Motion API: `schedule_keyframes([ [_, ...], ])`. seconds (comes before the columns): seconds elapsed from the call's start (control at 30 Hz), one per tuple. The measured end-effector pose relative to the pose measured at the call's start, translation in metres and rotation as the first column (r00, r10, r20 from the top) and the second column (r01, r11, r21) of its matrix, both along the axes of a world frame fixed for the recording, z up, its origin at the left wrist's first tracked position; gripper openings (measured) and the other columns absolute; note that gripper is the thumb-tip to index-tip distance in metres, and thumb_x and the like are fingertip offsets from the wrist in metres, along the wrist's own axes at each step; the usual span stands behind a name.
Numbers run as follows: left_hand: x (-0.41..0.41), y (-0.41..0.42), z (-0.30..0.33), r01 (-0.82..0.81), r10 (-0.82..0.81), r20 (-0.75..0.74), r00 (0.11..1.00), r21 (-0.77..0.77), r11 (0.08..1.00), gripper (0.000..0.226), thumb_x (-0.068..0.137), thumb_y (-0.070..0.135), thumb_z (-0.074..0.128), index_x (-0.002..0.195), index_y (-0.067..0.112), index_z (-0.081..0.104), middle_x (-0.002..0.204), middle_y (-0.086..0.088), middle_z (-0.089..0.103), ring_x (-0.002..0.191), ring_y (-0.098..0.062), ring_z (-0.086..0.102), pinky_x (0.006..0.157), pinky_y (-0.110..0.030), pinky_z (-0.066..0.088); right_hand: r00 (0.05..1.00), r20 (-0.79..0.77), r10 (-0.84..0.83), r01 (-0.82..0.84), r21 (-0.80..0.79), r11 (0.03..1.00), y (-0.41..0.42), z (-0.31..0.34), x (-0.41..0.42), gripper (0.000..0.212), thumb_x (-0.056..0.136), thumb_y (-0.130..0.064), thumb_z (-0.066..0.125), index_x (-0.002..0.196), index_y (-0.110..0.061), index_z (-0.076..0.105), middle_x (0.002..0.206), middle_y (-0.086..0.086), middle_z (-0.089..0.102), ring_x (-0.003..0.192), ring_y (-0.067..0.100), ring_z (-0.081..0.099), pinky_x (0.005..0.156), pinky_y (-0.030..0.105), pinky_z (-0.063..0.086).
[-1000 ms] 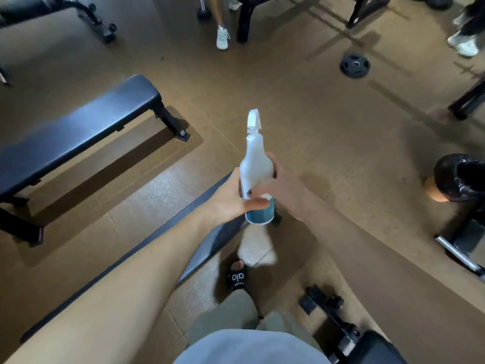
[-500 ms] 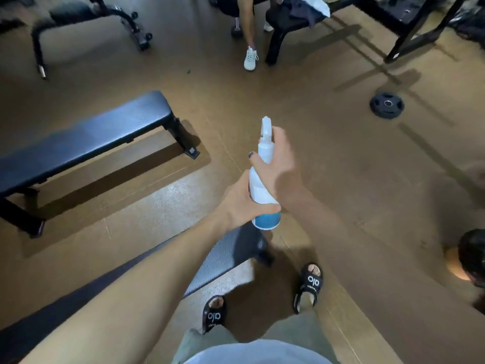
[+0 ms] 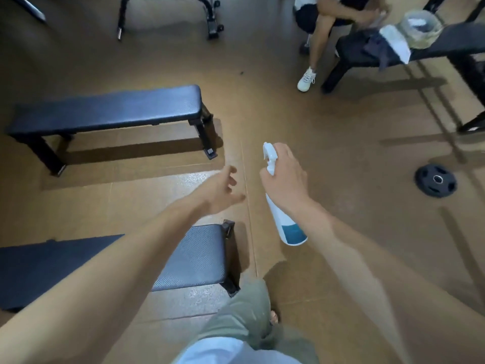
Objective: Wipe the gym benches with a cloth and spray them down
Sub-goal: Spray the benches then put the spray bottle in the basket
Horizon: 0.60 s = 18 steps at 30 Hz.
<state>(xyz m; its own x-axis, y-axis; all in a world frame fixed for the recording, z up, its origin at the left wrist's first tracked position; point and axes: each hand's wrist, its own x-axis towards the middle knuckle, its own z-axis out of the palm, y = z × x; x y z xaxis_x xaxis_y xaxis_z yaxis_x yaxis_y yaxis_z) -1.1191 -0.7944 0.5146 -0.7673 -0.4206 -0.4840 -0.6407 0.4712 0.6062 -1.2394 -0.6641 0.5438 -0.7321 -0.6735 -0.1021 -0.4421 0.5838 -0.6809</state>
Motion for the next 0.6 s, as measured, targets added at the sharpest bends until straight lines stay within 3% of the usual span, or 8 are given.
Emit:
schedule_keyframes([
  [0.13, -0.035, -0.056, -0.005, -0.147, 0.144, -0.031, 0.989, -0.155, 0.977, 0.072, 0.096, 0.037, 0.068, 0.154, 0.016, 0.031, 0.154, -0.009, 0.048, 0.136, -0.028, 0.050, 0.110, -0.041, 0.044, 0.993, -0.002, 0.116, -0.116, 0.027, 0.993, -0.028, -0.006, -0.043, 0.019, 0.083, -0.005, 0.048, 0.101, -0.012, 0.045, 0.105, 0.005, 0.051, 0.085, 0.027, 0.048, 0.061, 0.031, 0.031],
  [0.27, -0.083, -0.118, -0.026, -0.253, 0.256, -0.026, 0.966, -0.278, 0.927, 0.074, 0.094, 0.044, 0.066, 0.155, 0.020, 0.033, 0.155, -0.007, 0.045, 0.138, -0.029, 0.047, 0.112, -0.048, 0.043, 0.982, 0.025, 0.187, -0.188, 0.055, 0.981, -0.065, -0.015, -0.093, 0.021, 0.087, -0.004, 0.050, 0.101, -0.018, 0.043, 0.103, 0.003, 0.049, 0.081, 0.023, 0.047, 0.060, 0.026, 0.033],
  [0.4, -0.115, -0.173, -0.040, -0.331, 0.366, 0.037, 0.930, -0.354, 0.875, 0.073, 0.094, 0.052, 0.064, 0.154, 0.022, 0.034, 0.156, -0.007, 0.043, 0.140, -0.030, 0.044, 0.112, -0.050, 0.040, 0.963, -0.001, 0.271, -0.269, 0.111, 0.957, -0.124, -0.021, -0.141, 0.025, 0.094, -0.007, 0.052, 0.114, -0.020, 0.045, 0.104, -0.006, 0.044, 0.075, 0.016, 0.045, 0.056, 0.021, 0.028],
  [0.6, -0.135, -0.252, -0.039, -0.432, 0.511, 0.122, 0.851, -0.391, 0.813, 0.083, 0.095, 0.061, 0.055, 0.161, 0.022, 0.021, 0.167, -0.009, 0.023, 0.152, -0.033, 0.026, 0.121, -0.053, 0.027, 0.917, 0.060, 0.395, -0.400, 0.127, 0.908, -0.236, -0.022, -0.193, 0.030, 0.098, -0.010, 0.054, 0.120, -0.027, 0.042, 0.105, -0.006, 0.047, 0.078, 0.013, 0.050, 0.058, 0.022, 0.032],
])
